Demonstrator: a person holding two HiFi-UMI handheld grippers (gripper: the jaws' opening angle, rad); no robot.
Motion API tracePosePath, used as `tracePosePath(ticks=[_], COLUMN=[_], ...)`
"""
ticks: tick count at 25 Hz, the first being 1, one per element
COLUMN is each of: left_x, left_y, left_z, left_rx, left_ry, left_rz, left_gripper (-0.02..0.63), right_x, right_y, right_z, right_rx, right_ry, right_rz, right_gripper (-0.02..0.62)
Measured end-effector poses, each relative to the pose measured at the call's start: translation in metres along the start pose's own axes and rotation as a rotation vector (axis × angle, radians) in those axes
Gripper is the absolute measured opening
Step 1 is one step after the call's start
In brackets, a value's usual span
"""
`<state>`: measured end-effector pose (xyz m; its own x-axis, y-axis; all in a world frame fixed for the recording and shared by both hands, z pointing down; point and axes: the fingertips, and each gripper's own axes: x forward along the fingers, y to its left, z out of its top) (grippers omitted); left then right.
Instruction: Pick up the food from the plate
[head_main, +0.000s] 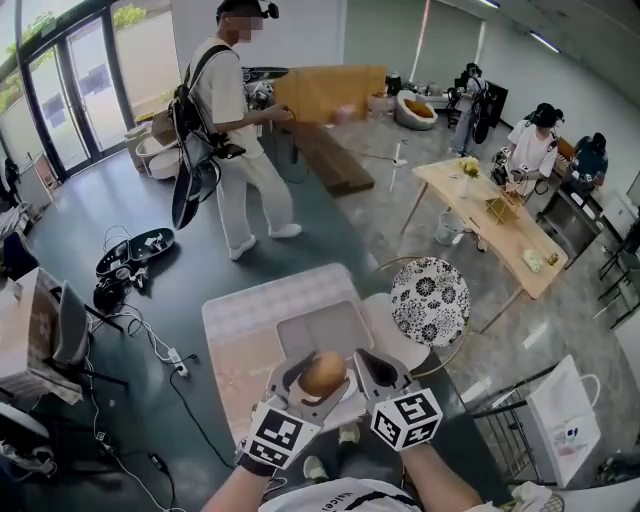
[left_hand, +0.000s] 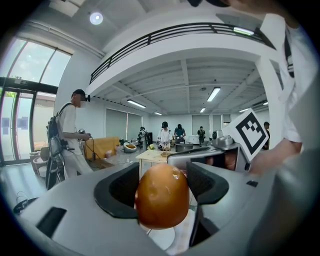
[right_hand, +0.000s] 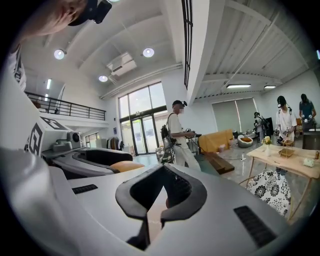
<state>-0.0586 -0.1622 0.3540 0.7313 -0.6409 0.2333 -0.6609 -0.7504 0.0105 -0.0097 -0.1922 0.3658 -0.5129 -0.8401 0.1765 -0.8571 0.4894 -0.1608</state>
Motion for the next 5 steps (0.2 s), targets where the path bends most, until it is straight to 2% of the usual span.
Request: tracePosePath(ticks=[5], left_x=[0.0003], left_y=[-0.0015], left_z=[-0.0037], left_rx=[0.001], left_ry=[0.005], left_rz=[0.0], left_gripper=[0.299], right_x=[-0.0014], right_y=[-0.0005], right_z=[-0.0041], right_rx=[-0.001], right_ry=[0.003], right_rz=[-0.003], right_gripper=[0.012])
